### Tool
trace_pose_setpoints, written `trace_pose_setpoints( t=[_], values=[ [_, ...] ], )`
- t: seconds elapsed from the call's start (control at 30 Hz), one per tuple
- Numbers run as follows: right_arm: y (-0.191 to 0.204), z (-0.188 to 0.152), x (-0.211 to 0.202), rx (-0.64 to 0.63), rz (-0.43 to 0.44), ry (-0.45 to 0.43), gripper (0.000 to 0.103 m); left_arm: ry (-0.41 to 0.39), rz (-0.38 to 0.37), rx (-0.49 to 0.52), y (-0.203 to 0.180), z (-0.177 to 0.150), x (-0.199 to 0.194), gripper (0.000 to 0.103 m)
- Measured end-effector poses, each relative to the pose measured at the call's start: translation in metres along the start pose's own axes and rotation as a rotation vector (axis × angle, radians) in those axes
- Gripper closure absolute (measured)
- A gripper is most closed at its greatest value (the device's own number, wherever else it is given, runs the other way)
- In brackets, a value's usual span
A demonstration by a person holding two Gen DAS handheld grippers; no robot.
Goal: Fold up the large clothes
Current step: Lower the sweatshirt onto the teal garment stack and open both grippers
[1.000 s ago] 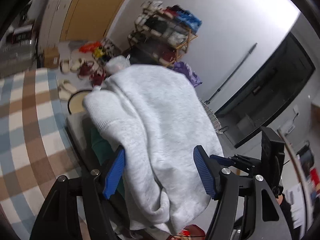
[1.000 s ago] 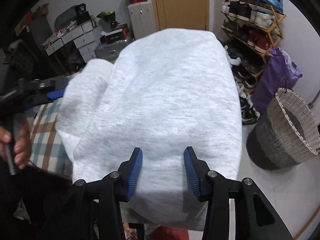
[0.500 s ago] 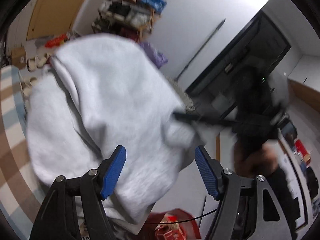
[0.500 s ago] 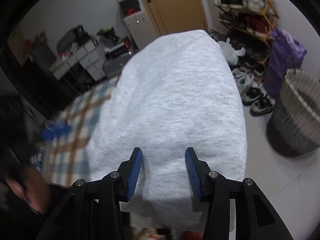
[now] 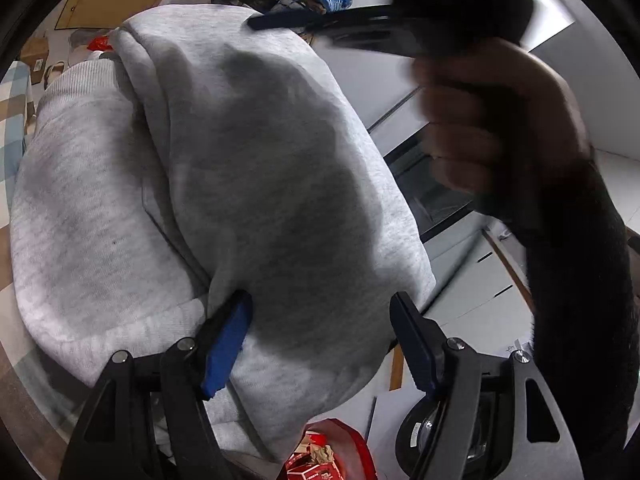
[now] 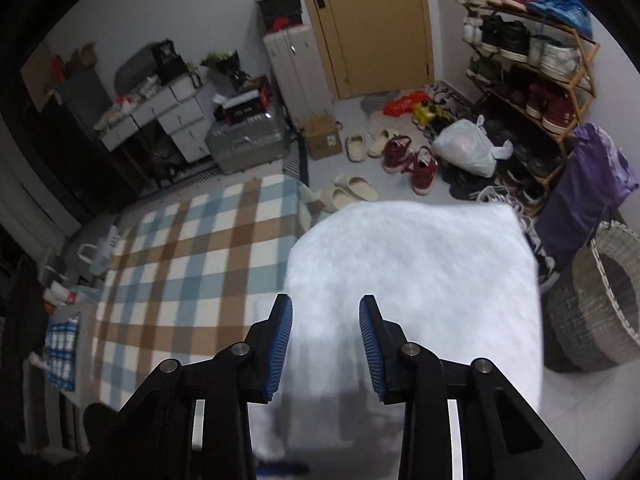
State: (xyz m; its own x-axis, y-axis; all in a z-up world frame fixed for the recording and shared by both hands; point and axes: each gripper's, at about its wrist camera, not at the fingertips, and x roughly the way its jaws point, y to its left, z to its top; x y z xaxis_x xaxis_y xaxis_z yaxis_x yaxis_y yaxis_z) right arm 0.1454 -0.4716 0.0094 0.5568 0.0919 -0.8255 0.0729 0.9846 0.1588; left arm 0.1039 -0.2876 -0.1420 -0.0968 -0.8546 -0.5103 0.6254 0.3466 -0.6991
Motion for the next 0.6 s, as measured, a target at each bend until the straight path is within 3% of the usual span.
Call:
trace_pose_setpoints(
  t=[0.1,0.13,0.33,0.5,0.6],
  values=[
    [-0.012,-0.001,0.07,0.014,-0.113,0.188,0.07,-0.02,-0.006,-0.002,0.005,0.001,-0.002,0.037],
    [-0.013,-0.003,0.085,0.005,-0.131,0.212,0.07,-0.025,0.001,0.006,0.007,0.003,-0.003,0.037],
    [0.0,-0.004,0.098,-0.058,-0.145,0.224,0.07,-0.008,-0.057,-0.04,0.024,0.009,-0.004,0.037],
    [0.015,0.024,0.051,-0.014,-0.064,0.05,0.069,-0.034,-0.046,-0.037,0.021,0.005,-0.012,0.037],
    [0.017,0.027,0.081,0.009,-0.068,0.132,0.065,-0.039,-0.041,-0.055,0.024,0.002,-0.017,0.037]
  ],
)
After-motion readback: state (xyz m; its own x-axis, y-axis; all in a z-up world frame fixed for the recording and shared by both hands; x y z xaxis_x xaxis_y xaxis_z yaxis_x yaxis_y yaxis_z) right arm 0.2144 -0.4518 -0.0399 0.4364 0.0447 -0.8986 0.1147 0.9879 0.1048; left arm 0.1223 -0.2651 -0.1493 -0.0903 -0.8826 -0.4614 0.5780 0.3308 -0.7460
